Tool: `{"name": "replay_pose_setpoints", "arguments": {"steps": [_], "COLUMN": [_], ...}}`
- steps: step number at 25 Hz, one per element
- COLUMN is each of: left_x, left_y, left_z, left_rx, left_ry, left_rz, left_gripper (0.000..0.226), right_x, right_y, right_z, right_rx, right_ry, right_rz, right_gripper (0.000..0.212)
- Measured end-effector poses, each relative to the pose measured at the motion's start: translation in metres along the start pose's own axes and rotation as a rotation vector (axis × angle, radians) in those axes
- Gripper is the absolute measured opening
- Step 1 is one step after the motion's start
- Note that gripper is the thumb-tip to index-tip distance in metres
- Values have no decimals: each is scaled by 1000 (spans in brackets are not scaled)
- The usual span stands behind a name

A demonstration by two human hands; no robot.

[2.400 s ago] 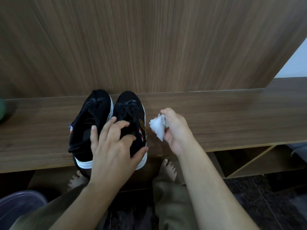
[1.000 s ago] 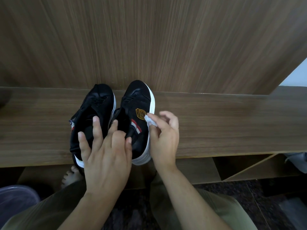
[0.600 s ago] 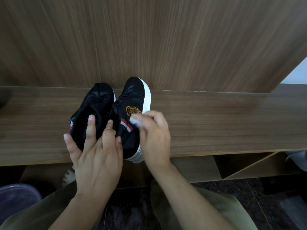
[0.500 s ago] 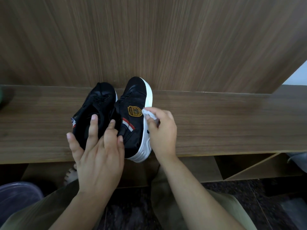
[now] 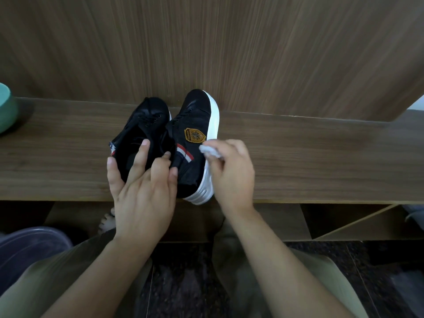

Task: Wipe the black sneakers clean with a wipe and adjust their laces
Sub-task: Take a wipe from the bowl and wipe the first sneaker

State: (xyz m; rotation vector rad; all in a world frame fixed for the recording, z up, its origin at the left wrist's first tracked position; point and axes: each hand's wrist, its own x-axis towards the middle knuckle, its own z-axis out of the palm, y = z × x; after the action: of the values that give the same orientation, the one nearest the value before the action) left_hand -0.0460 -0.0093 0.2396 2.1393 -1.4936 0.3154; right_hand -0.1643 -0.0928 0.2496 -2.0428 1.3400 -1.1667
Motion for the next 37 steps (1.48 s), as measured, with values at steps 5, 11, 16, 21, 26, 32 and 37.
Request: {"name": "replay_pose_setpoints", "arguments": {"steps": [5, 11, 16, 21, 26, 32, 37], "left_x": [0, 0, -1, 1, 1, 5, 1], "left_y": [1, 1, 1, 2, -1, -1, -5], "left_z": [0, -1, 0, 1, 0, 0, 2], "left_rx": [-29, -39, -40, -40, -39, -78, -53], "left_ry": [12, 12, 13, 68, 64, 59, 64], "left_rz": [-4, -18, -18, 2, 37, 36, 33], "left_gripper": [36, 40, 42, 36, 33, 25, 28], "right_x": [-52, -18, 8, -38, 47, 118, 29], "right_y": [5, -2, 3, -12, -13, 3, -4], "right_z": [-12, 3, -6, -11, 22, 34, -5], "right_rx": [-93, -8, 64, -21, 16, -252, -43], "right_ry": [-12, 33, -96, -122, -89, -194, -284], "right_rz": [-64, -84, 144, -129, -216, -223, -326], "right_gripper": [26, 18, 18, 19, 21, 20, 27]}}
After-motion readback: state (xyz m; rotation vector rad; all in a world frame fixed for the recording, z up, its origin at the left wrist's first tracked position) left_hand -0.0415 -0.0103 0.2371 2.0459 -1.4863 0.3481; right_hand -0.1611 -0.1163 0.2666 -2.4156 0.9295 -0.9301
